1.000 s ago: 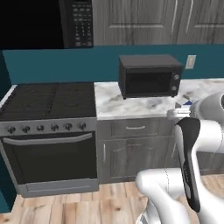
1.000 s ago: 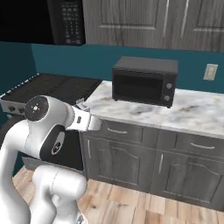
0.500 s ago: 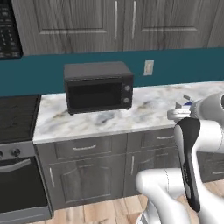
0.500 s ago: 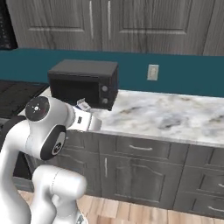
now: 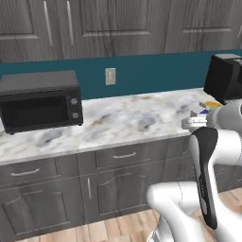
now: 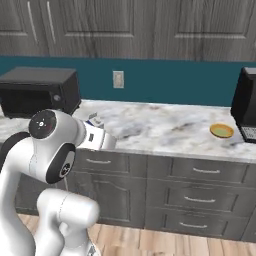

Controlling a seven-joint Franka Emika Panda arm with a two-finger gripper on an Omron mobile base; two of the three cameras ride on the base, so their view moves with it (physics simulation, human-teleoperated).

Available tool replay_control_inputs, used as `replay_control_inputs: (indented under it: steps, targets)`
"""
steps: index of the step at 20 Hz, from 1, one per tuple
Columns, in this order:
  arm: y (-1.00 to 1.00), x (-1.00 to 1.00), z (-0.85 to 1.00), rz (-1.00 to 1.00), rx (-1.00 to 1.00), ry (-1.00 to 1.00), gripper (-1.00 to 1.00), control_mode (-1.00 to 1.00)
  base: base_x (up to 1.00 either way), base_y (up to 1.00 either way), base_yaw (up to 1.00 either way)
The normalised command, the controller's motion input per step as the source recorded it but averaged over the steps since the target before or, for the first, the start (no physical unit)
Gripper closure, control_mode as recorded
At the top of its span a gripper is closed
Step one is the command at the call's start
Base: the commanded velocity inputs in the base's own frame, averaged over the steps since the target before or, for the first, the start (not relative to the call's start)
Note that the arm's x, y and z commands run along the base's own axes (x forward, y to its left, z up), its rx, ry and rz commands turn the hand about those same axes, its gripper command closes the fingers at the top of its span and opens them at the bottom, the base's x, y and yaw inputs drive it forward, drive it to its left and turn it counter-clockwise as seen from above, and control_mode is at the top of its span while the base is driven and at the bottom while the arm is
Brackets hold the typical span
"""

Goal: Take a sugar cube from the saucer and place it inside the coffee. Then, grab milk from the fridge and place it next to the coffee on the counter to sweeten the coffee.

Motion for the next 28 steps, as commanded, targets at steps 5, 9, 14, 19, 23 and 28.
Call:
replay_control_inputs:
  steps: [5, 9, 14, 19, 23, 28]
  targets:
    - [0.00, 0.00, 0.00, 0.00, 0.00, 0.00, 1.00, 1.00, 0.12, -1.00, -0.11]
    - [0.00, 0.00, 0.00, 0.00, 0.00, 0.00, 1.00, 1.00, 0.17, -1.00, -0.10]
    - [0.00, 0.00, 0.00, 0.00, 0.00, 0.00, 1.00, 1.00, 0.42, -1.00, -0.03]
    - [0.00, 0.00, 0.00, 0.00, 0.00, 0.00, 1.00, 1.00, 0.63, -1.00, 0.00]
    - [0.00, 0.00, 0.00, 0.00, 0.00, 0.00, 1.00, 1.00, 0.50, -1.00, 0.02]
    - [0.00, 0.00, 0.00, 0.00, 0.00, 0.00, 1.00, 1.00, 0.00, -1.00, 0.09]
